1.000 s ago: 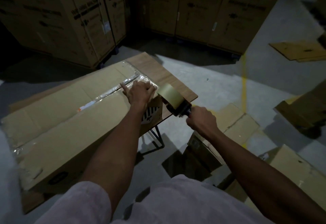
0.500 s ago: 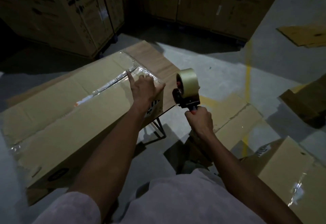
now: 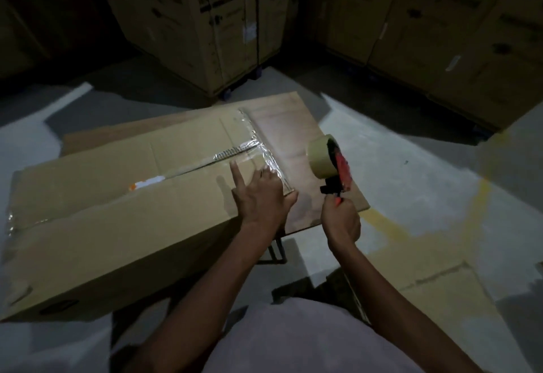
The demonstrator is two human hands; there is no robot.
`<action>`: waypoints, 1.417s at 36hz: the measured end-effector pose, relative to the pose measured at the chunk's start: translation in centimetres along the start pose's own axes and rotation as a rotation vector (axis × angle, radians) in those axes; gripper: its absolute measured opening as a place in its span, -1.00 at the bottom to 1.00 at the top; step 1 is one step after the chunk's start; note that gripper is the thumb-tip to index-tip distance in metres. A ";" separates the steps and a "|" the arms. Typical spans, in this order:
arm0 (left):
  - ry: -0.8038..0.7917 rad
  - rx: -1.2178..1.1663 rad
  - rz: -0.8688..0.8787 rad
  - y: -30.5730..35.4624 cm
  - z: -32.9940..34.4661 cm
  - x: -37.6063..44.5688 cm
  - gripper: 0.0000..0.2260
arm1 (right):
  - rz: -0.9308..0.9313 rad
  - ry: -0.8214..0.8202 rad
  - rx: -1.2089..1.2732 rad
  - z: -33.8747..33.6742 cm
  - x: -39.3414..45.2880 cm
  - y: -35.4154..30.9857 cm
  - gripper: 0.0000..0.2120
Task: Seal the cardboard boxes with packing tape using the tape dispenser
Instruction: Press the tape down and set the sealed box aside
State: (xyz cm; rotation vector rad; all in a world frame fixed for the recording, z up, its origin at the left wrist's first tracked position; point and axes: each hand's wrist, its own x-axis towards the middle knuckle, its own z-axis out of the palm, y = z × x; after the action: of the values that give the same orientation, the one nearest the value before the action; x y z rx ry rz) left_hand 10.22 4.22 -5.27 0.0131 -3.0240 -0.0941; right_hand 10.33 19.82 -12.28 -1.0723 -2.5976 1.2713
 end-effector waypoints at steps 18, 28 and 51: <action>-0.140 -0.007 -0.368 4.3 0.2 1.5 -0.28 | -0.117 -0.259 -0.075 5.7 9.6 -1.2 -0.58; -0.227 -0.074 -0.377 4.5 -0.1 1.8 -0.24 | -0.045 -0.433 -0.219 7.3 10.3 0.8 -0.42; -0.325 -0.016 -0.313 3.8 -1.7 2.9 -0.46 | -0.092 -0.773 -0.176 6.0 9.7 -0.9 -0.87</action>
State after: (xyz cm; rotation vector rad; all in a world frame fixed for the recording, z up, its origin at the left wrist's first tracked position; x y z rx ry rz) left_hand 7.52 7.90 -3.00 0.5188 -3.3160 -0.1620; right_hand 0.45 21.34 -17.92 -0.5114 -3.2980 1.7205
